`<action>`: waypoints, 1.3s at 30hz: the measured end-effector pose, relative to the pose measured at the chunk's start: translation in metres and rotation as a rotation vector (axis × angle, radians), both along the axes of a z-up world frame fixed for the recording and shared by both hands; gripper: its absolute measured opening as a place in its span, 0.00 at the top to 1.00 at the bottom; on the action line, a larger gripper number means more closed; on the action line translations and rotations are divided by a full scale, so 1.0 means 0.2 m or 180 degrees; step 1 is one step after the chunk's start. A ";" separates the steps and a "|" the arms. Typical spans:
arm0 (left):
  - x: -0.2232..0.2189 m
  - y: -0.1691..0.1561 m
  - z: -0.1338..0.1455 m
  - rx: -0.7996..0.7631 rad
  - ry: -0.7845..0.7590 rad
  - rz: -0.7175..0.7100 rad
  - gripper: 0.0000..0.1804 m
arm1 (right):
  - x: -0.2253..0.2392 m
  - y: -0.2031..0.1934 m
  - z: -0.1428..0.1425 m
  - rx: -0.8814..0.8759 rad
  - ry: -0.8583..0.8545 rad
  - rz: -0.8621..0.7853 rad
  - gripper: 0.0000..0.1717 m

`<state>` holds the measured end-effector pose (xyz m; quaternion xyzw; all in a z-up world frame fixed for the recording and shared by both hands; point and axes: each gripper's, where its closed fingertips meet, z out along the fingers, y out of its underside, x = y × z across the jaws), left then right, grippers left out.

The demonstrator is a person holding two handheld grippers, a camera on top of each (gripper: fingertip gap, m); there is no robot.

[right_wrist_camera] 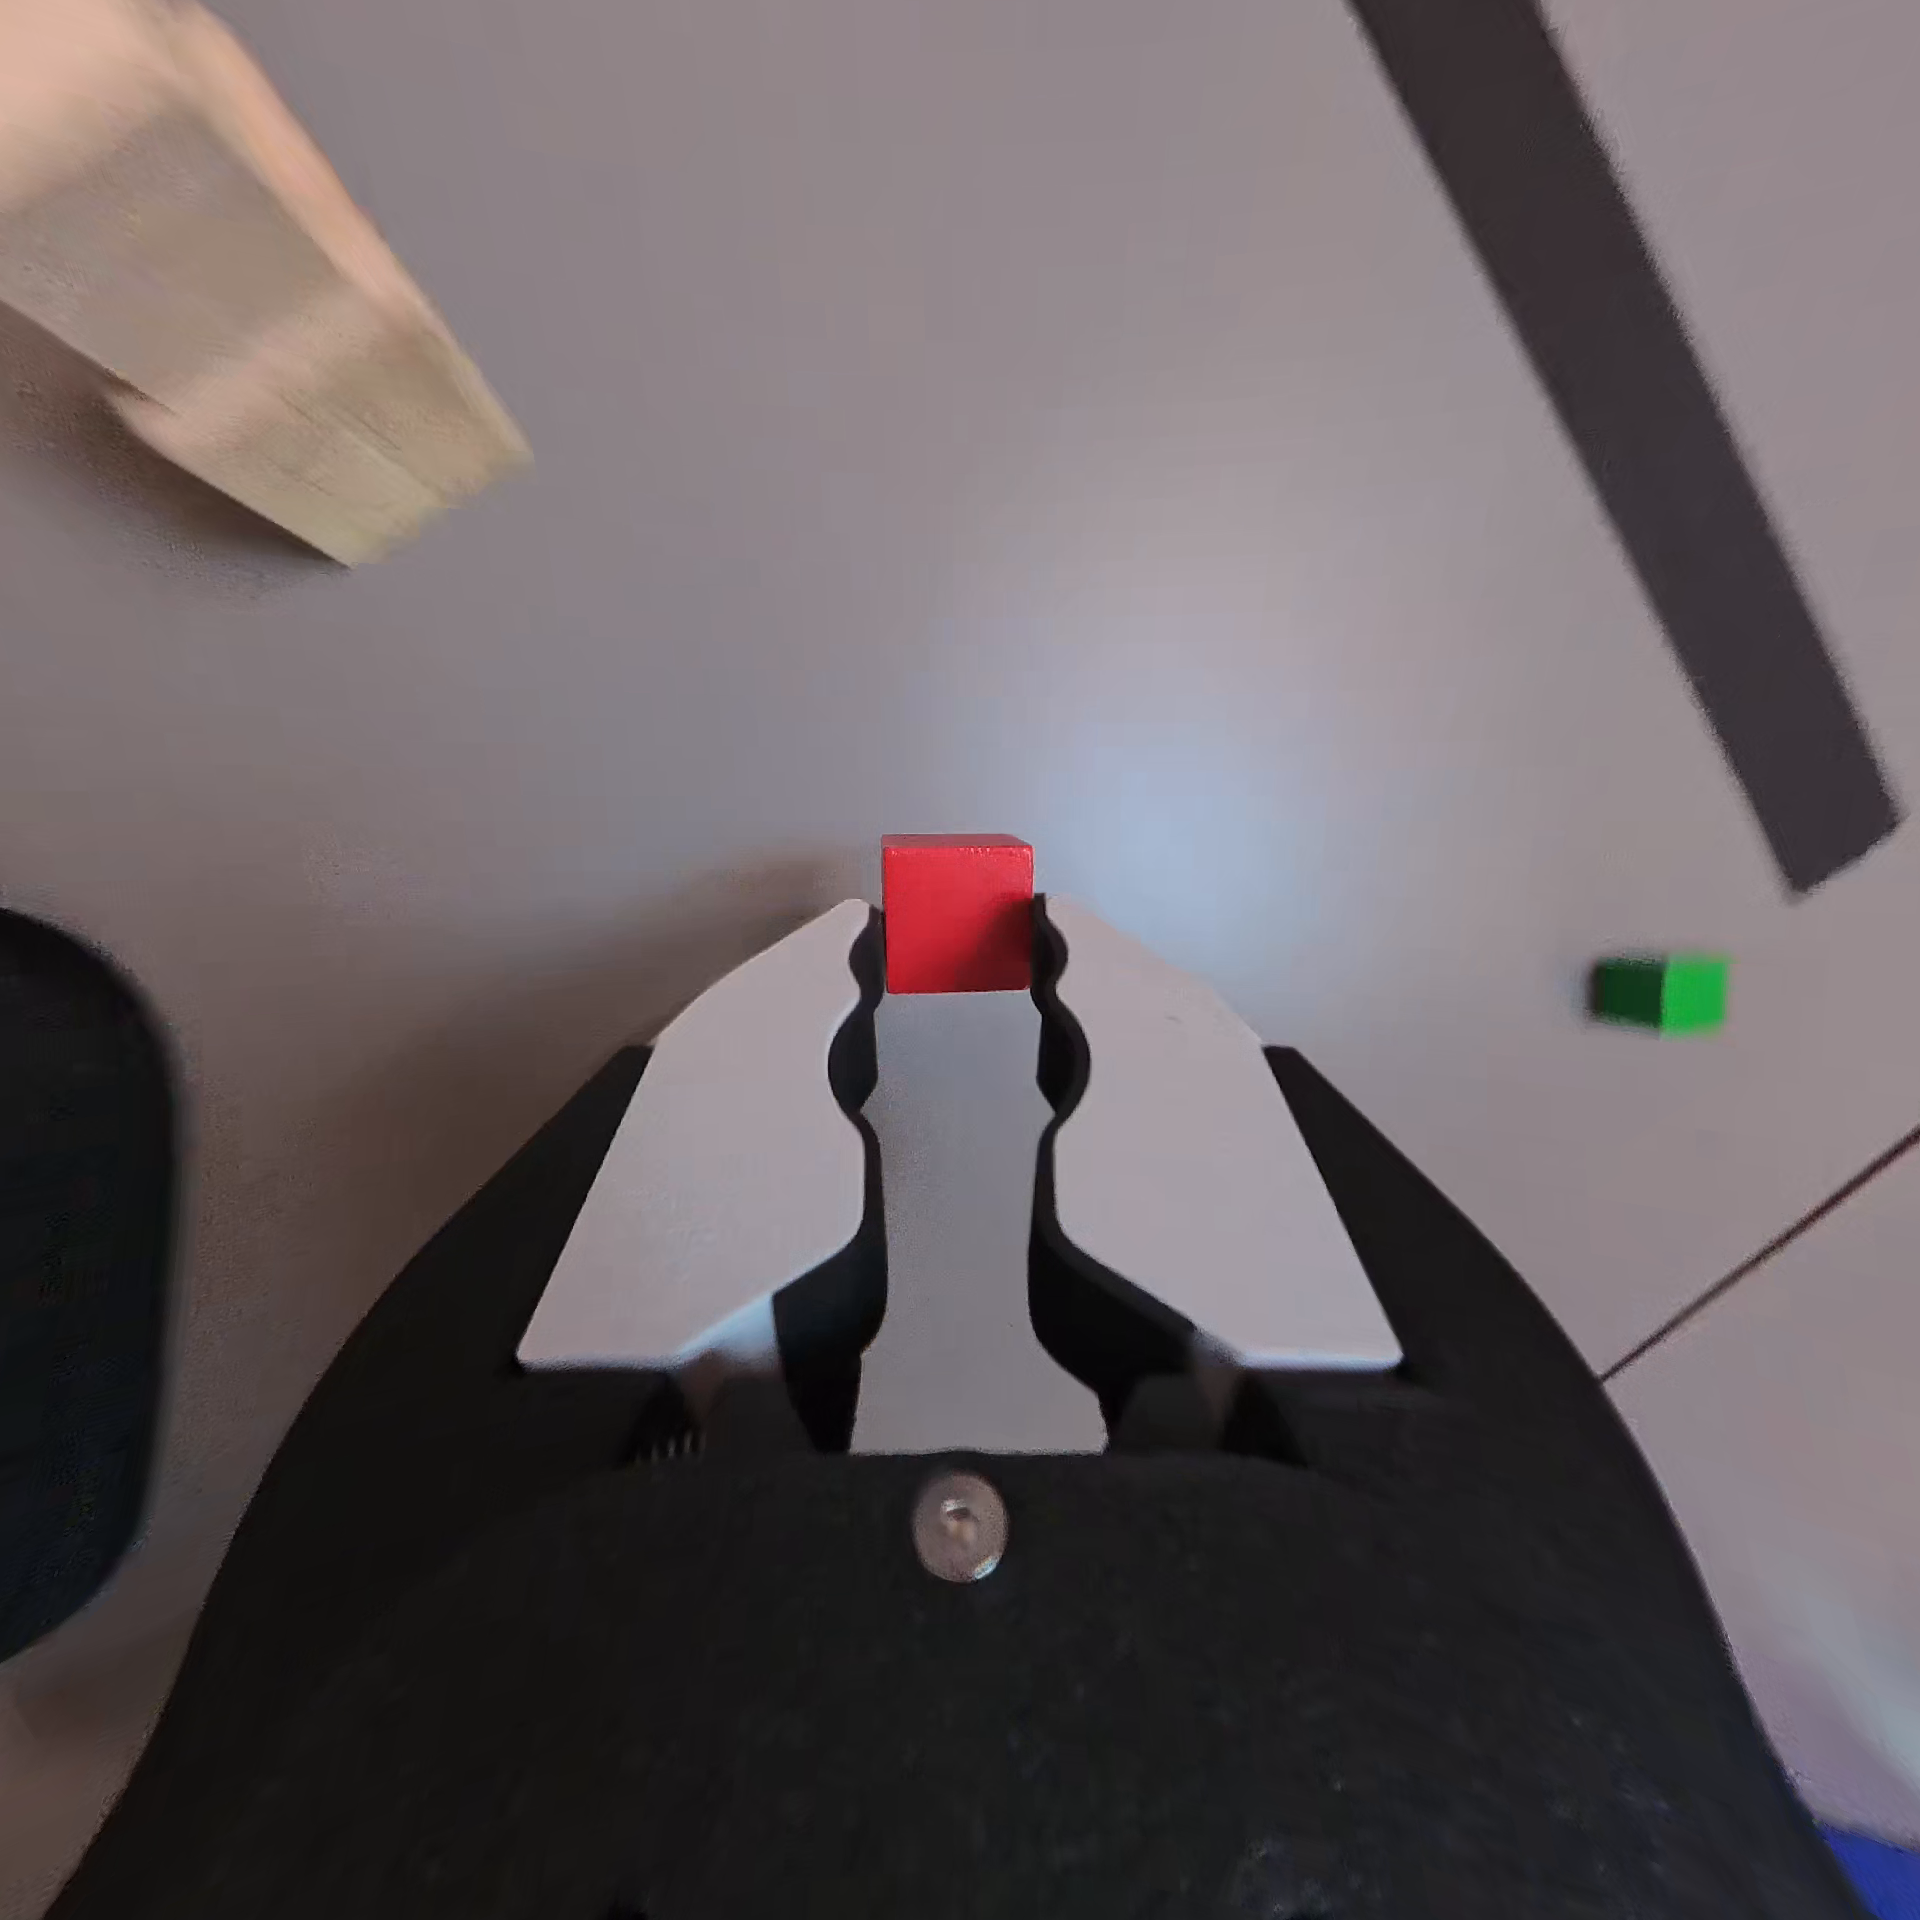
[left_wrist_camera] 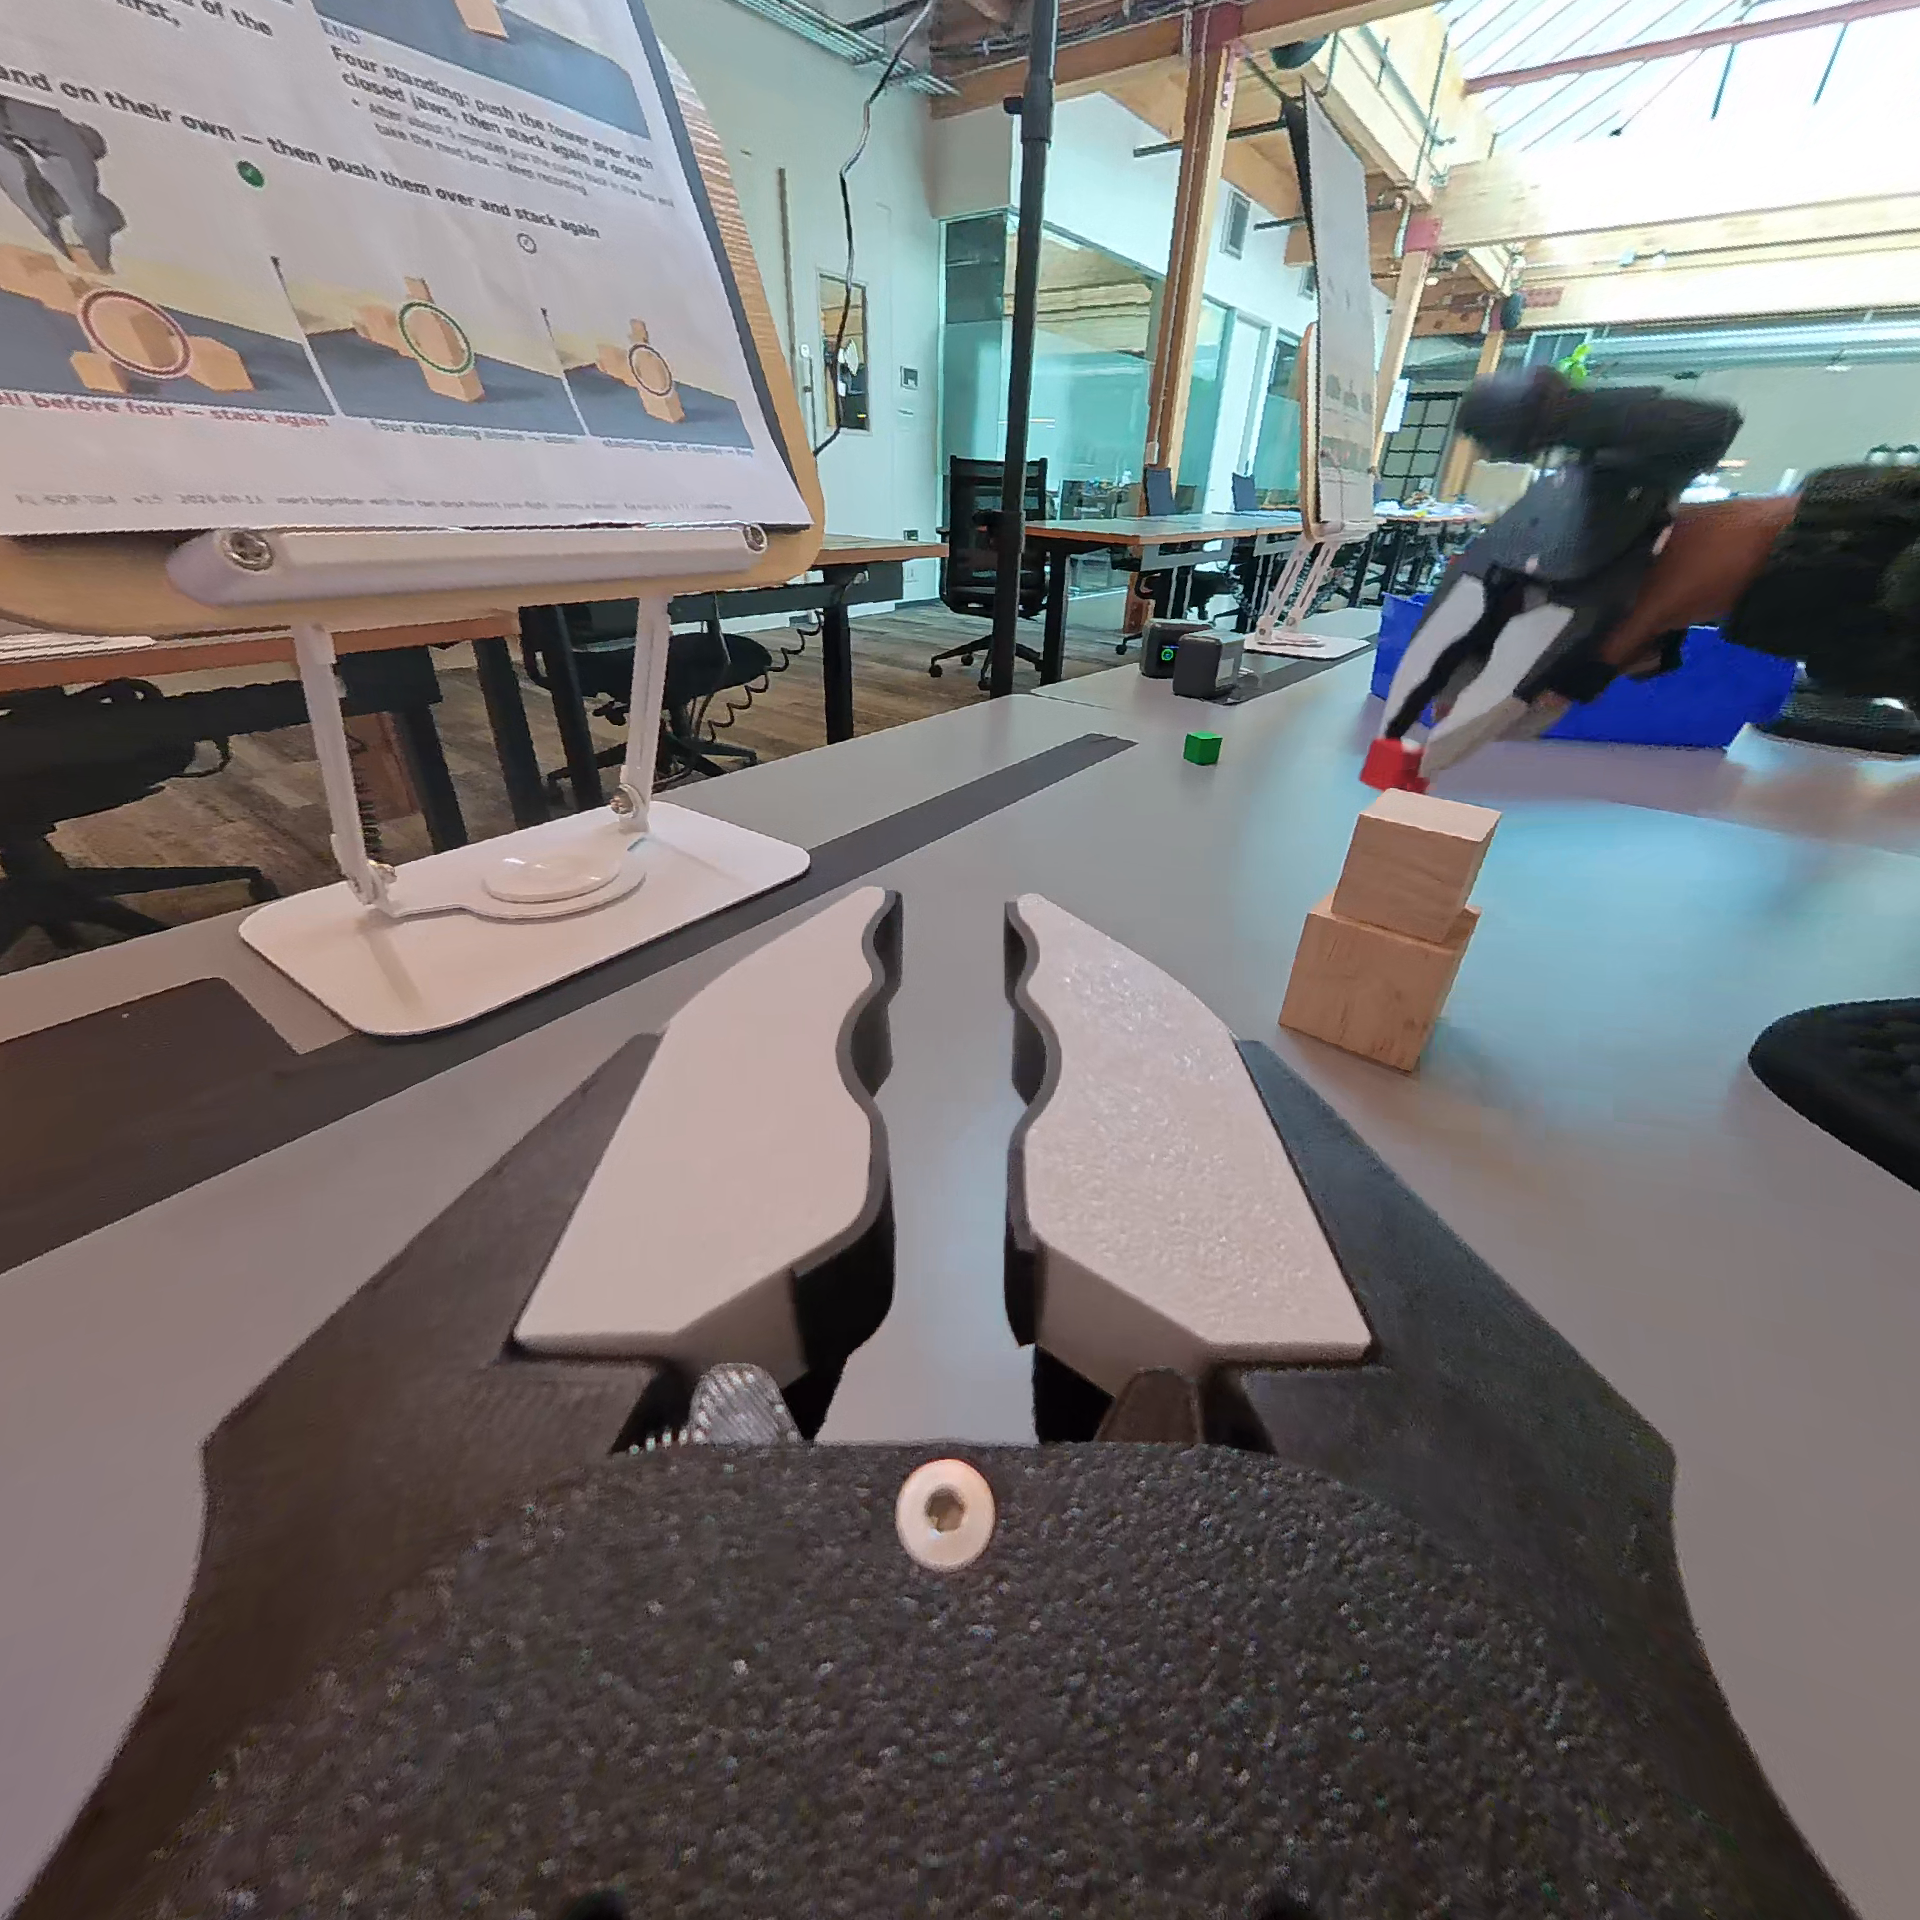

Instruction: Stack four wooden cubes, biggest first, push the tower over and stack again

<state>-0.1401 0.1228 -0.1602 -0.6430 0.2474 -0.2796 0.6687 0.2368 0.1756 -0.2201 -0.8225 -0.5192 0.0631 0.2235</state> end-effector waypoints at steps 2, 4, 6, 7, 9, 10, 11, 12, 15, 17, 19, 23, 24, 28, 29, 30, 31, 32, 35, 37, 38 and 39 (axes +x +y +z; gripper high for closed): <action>0.02 0.00 -0.01 -0.0017 0.0024 -0.0059 0.88 | -0.21 -0.06 0.15 0.0105 0.0134 0.0375 0.84; 0.04 -0.01 -0.01 -0.0025 0.0053 -0.0115 0.87 | -0.41 -0.15 0.27 0.0141 0.0161 0.0785 0.84; 0.05 -0.01 -0.02 -0.0019 0.0088 -0.0126 0.85 | -0.57 -0.22 0.33 0.0140 0.0065 0.1152 0.84; 0.05 -0.02 -0.01 -0.0011 0.0101 -0.0134 0.85 | -0.63 -0.25 0.35 0.0100 0.0012 0.1291 0.84; 0.05 -0.02 -0.01 0.0001 0.0121 -0.0144 0.85 | -0.72 -0.29 0.34 0.0007 -0.0094 0.1450 0.84; 0.06 -0.02 0.00 0.0011 0.0135 -0.0147 0.85 | -0.75 -0.30 0.32 -0.0034 -0.0156 0.1493 0.84; 0.06 -0.02 0.00 0.0020 0.0146 -0.0143 0.85 | -0.77 -0.30 0.29 -0.0065 -0.0224 0.1526 0.84; 0.06 -0.02 0.00 0.0027 0.0152 -0.0137 0.85 | -0.79 -0.31 0.27 -0.0086 -0.0283 0.1557 0.84; 0.06 -0.03 0.02 0.0058 0.0155 -0.0137 0.85 | -0.83 -0.32 0.24 -0.0139 -0.0338 0.1624 0.84; 0.06 -0.03 0.03 0.0082 0.0141 -0.0143 0.85 | -0.83 -0.33 0.23 -0.0153 -0.0349 0.1691 0.84; 0.06 -0.03 0.04 0.0095 0.0126 -0.0149 0.85 | -0.83 -0.34 0.23 -0.0152 -0.0347 0.1766 0.84; 0.06 -0.04 0.04 0.0096 0.0115 -0.0170 0.85 | -0.83 -0.35 0.22 -0.0152 -0.0360 0.1810 0.84; 0.06 -0.04 0.04 0.0098 0.0120 -0.0167 0.85 | -0.82 -0.35 0.21 -0.0151 -0.0359 0.1811 0.84; 0.06 -0.04 0.03 0.0091 0.0119 -0.0176 0.85 | -0.82 -0.34 0.21 -0.0108 -0.0364 0.1820 0.84; 0.06 -0.03 0.03 0.0084 0.0122 -0.0174 0.85 | -0.82 -0.34 0.21 -0.0110 -0.0352 0.1820 0.84; 0.06 -0.03 0.03 0.0084 0.0126 -0.0169 0.85 | -0.82 -0.34 0.21 -0.0105 -0.0337 0.1819 0.84; 0.06 -0.03 0.03 0.0085 0.0128 -0.0163 0.84 | -0.82 -0.34 0.20 -0.0099 -0.0329 0.1820 0.84; 0.06 -0.03 0.03 0.0083 0.0128 -0.0160 0.84 | -0.82 -0.34 0.20 -0.0104 -0.0333 0.1827 0.84; 0.06 -0.03 0.02 0.0069 0.0142 -0.0150 0.84 | -0.81 -0.34 0.20 -0.0100 -0.0342 0.1834 0.84; 0.06 -0.03 0.02 0.0064 0.0143 -0.0152 0.85 | -0.82 -0.34 0.20 -0.0094 -0.0340 0.1835 0.84; 0.06 -0.03 0.02 0.0065 0.0144 -0.0152 0.85 | -0.82 -0.34 0.20 -0.0088 -0.0334 0.1838 0.84; 0.06 -0.03 0.02 0.0066 0.0145 -0.0151 0.85 | -0.82 -0.34 0.20 -0.0083 -0.0332 0.1840 0.84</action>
